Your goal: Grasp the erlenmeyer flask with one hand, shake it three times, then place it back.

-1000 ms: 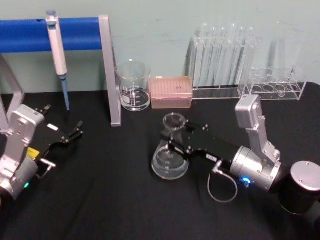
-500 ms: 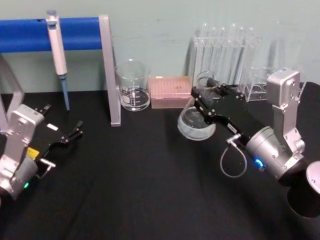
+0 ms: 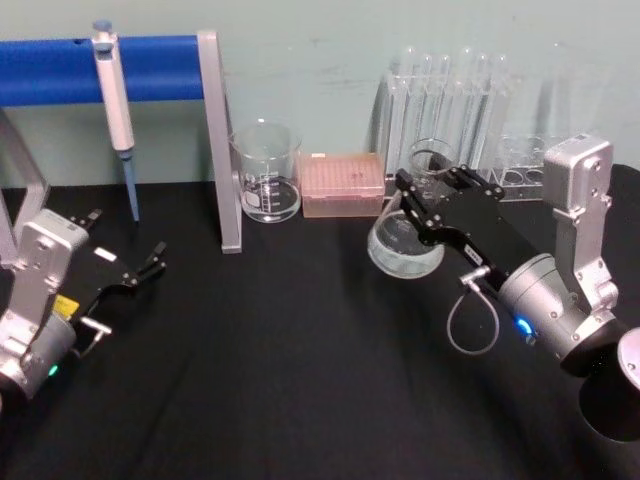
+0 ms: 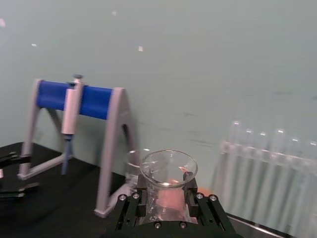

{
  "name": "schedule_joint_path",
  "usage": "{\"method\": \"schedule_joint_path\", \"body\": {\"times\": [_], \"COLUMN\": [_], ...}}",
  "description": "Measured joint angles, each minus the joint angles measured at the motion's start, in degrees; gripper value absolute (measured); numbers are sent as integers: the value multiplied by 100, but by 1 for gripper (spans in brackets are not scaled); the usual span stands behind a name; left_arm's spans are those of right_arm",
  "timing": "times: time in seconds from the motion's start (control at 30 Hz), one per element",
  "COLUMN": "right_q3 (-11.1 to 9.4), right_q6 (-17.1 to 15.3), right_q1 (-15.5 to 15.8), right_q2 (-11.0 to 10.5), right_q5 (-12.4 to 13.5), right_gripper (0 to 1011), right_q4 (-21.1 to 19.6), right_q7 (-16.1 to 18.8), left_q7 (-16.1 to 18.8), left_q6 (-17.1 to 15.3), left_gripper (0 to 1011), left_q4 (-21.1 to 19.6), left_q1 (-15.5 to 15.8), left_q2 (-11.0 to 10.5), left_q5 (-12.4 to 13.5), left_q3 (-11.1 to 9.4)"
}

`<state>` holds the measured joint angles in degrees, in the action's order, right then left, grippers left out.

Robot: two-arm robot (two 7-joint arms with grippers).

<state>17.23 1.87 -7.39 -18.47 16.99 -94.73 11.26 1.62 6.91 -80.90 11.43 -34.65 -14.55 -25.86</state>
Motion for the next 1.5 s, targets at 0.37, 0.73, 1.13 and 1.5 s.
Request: {"method": "schedule_joint_path", "body": {"times": [0.37,0.73,1.13,1.5], "right_q3": [496,1052,432,-420], "right_q6": [231,280,353,133], "right_q1": [-333,-611,-386,182], "right_q2": [-133,-222,-416,-536], "right_q5": [517,755,608,280], "right_gripper": [449,449,449,449], "right_q4": [174,303,249,-94], "right_q7": [1650,2265,1229,316], "left_q7": [0,0,0,0], "left_q6": [0,0,0,0], "left_gripper": [1001,1001,1001,1001], "left_q4": [0,0,0,0], "left_q1": [0,0,0,0], "left_q2": [0,0,0,0], "left_q5": [0,0,0,0], "left_q3": [0,0,0,0]}}
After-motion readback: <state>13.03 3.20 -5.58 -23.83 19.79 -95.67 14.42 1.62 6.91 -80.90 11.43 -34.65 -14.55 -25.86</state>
